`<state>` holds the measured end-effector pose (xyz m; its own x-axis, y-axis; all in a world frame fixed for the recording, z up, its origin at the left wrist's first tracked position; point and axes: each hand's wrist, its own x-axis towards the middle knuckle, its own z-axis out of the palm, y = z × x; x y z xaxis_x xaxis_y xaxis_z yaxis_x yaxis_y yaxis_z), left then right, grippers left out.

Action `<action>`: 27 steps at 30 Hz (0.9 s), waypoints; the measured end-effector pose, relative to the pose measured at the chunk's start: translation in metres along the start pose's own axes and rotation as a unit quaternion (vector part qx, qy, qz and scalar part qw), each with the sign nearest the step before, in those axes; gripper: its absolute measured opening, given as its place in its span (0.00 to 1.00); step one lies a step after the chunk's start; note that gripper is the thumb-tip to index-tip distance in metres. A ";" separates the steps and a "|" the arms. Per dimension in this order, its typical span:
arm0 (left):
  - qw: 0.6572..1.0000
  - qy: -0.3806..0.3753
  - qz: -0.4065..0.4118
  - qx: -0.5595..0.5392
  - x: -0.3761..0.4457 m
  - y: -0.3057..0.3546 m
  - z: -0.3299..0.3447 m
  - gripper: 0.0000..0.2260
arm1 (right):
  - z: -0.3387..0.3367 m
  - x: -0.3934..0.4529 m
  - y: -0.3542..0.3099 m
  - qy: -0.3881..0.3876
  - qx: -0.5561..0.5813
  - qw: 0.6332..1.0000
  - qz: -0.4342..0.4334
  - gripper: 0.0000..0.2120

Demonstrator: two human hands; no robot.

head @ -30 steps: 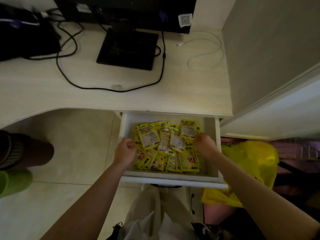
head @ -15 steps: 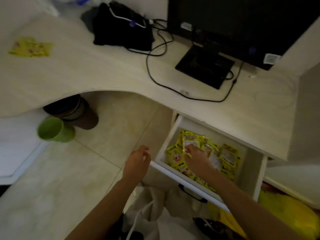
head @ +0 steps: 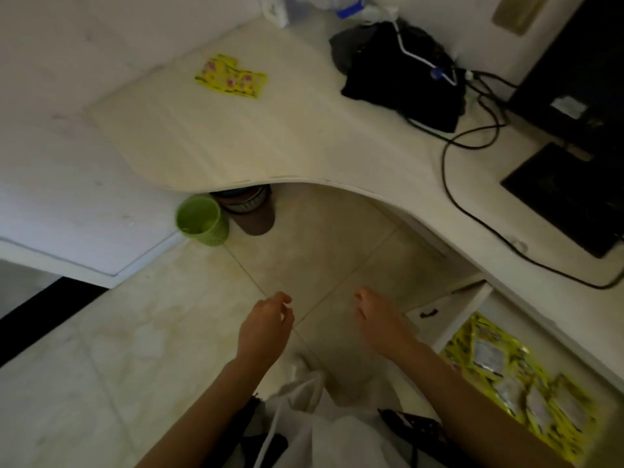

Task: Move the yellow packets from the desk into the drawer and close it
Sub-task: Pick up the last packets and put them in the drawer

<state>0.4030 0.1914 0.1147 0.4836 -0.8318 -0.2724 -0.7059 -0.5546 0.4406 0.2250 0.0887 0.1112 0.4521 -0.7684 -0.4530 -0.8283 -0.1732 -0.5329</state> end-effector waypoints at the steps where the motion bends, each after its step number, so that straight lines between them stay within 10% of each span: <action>1: 1.000 0.004 -0.001 0.007 0.008 -0.010 -0.010 0.11 | 0.003 0.011 -0.013 0.001 -0.001 1.000 -0.009 0.15; 27: 0.992 0.078 -0.087 -0.047 0.325 -0.075 -0.157 0.10 | -0.093 0.340 -0.229 -0.007 -0.048 0.989 -0.139 0.16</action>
<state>0.6944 -0.0342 0.1274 0.6738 -0.7060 -0.2180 -0.5570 -0.6792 0.4780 0.5376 -0.1905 0.1456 0.6709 -0.6743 -0.3084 -0.6984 -0.4350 -0.5683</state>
